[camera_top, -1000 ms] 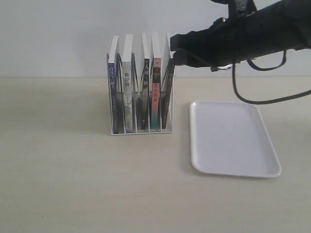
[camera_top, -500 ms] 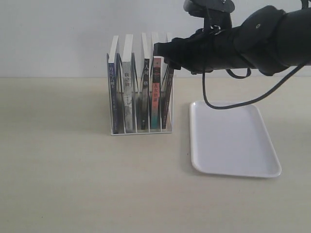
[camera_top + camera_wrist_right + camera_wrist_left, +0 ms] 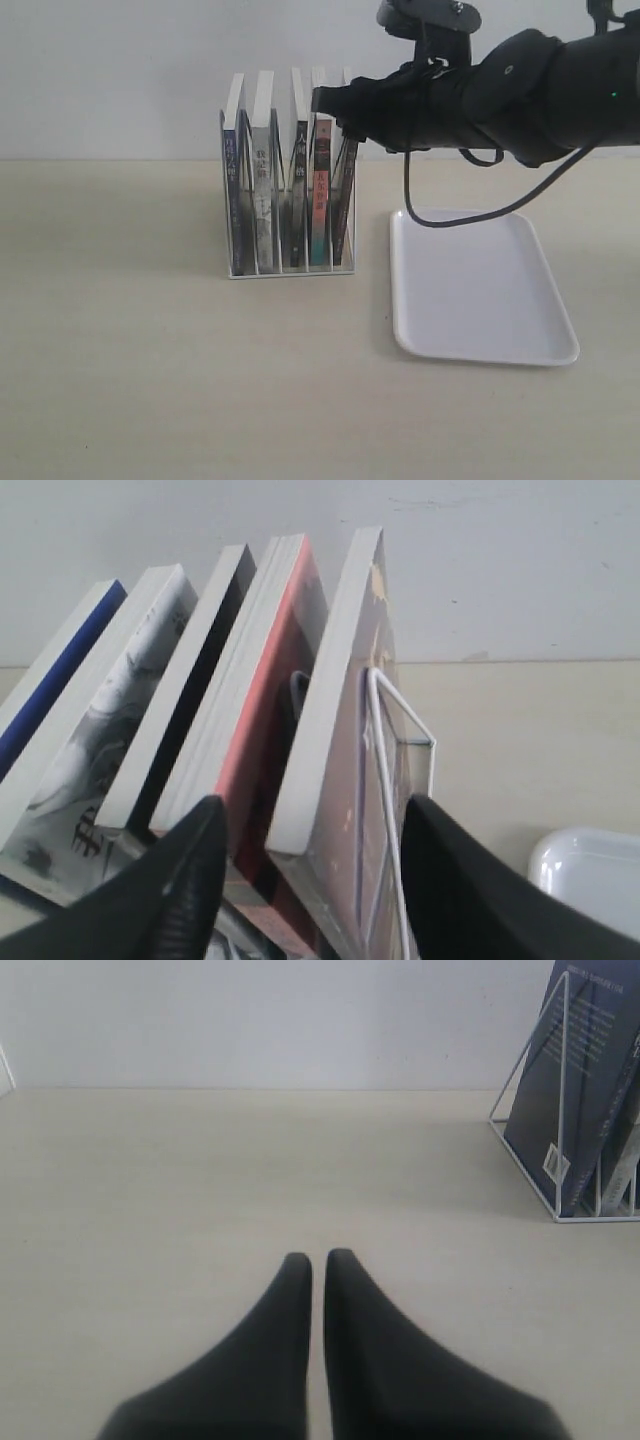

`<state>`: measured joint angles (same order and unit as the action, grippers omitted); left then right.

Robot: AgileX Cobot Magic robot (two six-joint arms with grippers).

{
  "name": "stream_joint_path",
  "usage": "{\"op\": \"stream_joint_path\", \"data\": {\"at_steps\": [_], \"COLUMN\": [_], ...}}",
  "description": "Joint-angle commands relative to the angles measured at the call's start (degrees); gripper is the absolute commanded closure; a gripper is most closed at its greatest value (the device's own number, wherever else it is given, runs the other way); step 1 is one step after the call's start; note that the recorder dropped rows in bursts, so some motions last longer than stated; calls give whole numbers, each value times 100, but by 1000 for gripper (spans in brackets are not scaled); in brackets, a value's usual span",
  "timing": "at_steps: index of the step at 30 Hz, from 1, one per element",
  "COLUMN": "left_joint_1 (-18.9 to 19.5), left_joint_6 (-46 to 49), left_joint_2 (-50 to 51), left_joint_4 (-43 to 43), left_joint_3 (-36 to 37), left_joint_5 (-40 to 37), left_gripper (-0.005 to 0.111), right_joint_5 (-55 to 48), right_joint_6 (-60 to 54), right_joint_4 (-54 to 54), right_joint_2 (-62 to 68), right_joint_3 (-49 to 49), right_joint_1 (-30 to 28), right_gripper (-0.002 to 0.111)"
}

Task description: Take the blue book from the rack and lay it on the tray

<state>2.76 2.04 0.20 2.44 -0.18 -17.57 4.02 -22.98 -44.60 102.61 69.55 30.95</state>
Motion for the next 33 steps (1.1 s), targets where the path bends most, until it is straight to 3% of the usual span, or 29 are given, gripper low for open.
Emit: {"op": "stream_joint_path", "data": {"at_steps": [1,6,17,33], "left_joint_1": [1,1,1,1], "left_joint_6": [-13,-13,-13,-13], "left_joint_2": [-20,-20,-20,-20], "left_joint_4": [-9,-9,-9,-9], "left_joint_3": [18,18,18,18], "left_joint_5": [85,85,85,85], "left_gripper": [103,103,103,103], "right_joint_5": [68,239,301,91], "right_joint_6": [21,10,-16,-45], "right_joint_4": [18,18,18,18], "right_joint_2": [215,349,387,325], "right_joint_3": [243,318,358,769], "right_joint_1": [83,95,95,95], "right_gripper": [57,62,107,109]}}
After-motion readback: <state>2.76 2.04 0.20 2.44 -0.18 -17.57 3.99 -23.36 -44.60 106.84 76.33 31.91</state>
